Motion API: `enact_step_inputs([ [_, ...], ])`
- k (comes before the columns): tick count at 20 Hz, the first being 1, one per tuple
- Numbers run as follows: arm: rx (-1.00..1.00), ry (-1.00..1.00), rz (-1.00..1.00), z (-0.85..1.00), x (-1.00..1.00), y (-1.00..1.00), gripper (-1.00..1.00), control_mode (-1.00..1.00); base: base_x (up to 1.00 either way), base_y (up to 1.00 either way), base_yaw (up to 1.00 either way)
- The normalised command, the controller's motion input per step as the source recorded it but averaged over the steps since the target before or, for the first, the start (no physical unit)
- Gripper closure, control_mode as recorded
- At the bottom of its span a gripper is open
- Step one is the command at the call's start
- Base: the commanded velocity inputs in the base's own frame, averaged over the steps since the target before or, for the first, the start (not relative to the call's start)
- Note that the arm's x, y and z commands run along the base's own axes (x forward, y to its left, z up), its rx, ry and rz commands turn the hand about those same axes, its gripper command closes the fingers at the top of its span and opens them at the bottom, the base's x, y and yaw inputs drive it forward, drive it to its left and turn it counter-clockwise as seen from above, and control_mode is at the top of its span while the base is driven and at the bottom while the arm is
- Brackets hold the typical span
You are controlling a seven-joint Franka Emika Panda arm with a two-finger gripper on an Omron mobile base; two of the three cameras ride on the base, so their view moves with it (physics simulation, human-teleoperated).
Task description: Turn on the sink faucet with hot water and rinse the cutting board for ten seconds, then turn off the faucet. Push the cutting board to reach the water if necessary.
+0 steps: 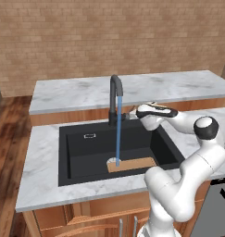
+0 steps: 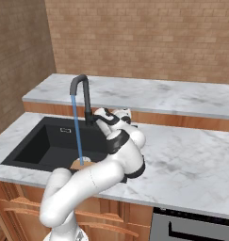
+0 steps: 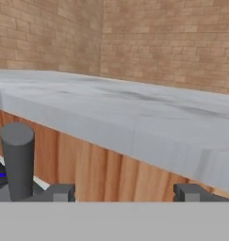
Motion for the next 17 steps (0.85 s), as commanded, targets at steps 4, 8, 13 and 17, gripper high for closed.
enact_step_inputs([
  [4,-0.03,-0.01,0.00,0.25,0.00,0.60,-1.00,-1.00,0.00,0.00,0.00],
  [8,-0.04,-0.01,0.00,0.24,0.00,0.70,-1.00,-1.00,0.00,0.00,0.00],
  [13,-0.07,-0.03,0.00,0.16,0.00,0.83,-1.00,-1.00,0.00,0.00,0.00],
  [17,-0.06,-0.02,0.00,0.15,0.00,0.75,-1.00,-1.00,0.00,0.00,0.00],
])
